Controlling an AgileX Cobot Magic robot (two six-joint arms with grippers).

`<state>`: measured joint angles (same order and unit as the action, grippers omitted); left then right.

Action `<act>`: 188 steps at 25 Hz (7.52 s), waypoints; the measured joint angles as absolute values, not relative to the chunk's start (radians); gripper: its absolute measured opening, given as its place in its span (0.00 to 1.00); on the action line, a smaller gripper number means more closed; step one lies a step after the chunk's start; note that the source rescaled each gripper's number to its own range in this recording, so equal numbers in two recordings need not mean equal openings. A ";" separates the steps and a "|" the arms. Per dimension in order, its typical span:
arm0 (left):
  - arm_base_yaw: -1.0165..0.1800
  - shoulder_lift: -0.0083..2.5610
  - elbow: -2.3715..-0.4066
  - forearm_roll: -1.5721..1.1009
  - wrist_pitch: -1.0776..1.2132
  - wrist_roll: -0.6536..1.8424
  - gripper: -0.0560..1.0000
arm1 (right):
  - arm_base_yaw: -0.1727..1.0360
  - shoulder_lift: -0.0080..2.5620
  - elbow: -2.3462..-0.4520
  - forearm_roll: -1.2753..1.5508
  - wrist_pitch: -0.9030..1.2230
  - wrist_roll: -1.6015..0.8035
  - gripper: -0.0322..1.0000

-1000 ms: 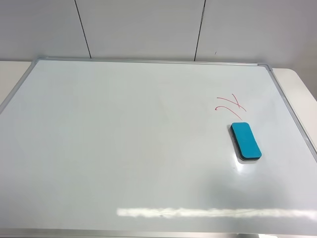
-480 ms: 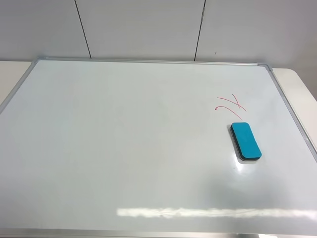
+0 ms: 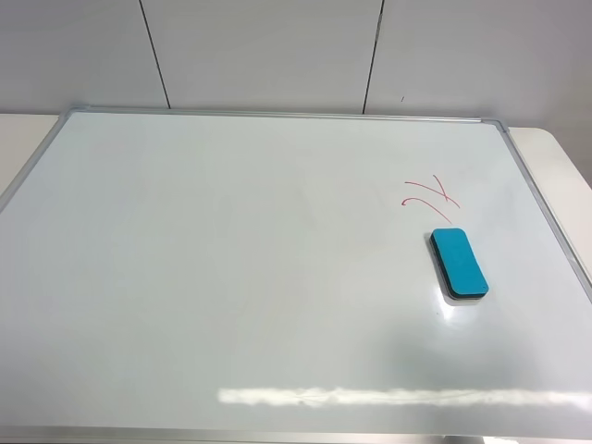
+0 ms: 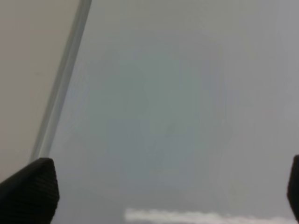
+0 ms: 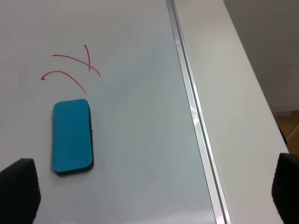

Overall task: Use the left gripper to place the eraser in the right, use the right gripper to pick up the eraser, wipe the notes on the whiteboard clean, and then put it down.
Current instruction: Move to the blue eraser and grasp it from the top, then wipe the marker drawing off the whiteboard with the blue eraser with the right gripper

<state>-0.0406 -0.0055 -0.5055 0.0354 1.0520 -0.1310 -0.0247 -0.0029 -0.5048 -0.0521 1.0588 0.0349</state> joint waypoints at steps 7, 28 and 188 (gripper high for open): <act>-0.041 -0.006 -0.505 0.035 1.052 -0.131 1.00 | -0.025 0.257 -0.531 -0.019 1.018 0.116 1.00; -0.041 -0.006 -0.505 0.035 1.052 -0.131 1.00 | 0.119 1.492 -0.920 -0.006 0.857 0.187 1.00; -0.041 -0.006 -0.505 0.034 1.052 -0.131 1.00 | 0.222 2.250 -1.727 0.150 0.942 0.079 0.08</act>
<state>-0.0406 -0.0055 -0.5055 0.0343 1.0520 -0.1310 0.2219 2.2502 -1.7265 0.1500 0.9417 0.0788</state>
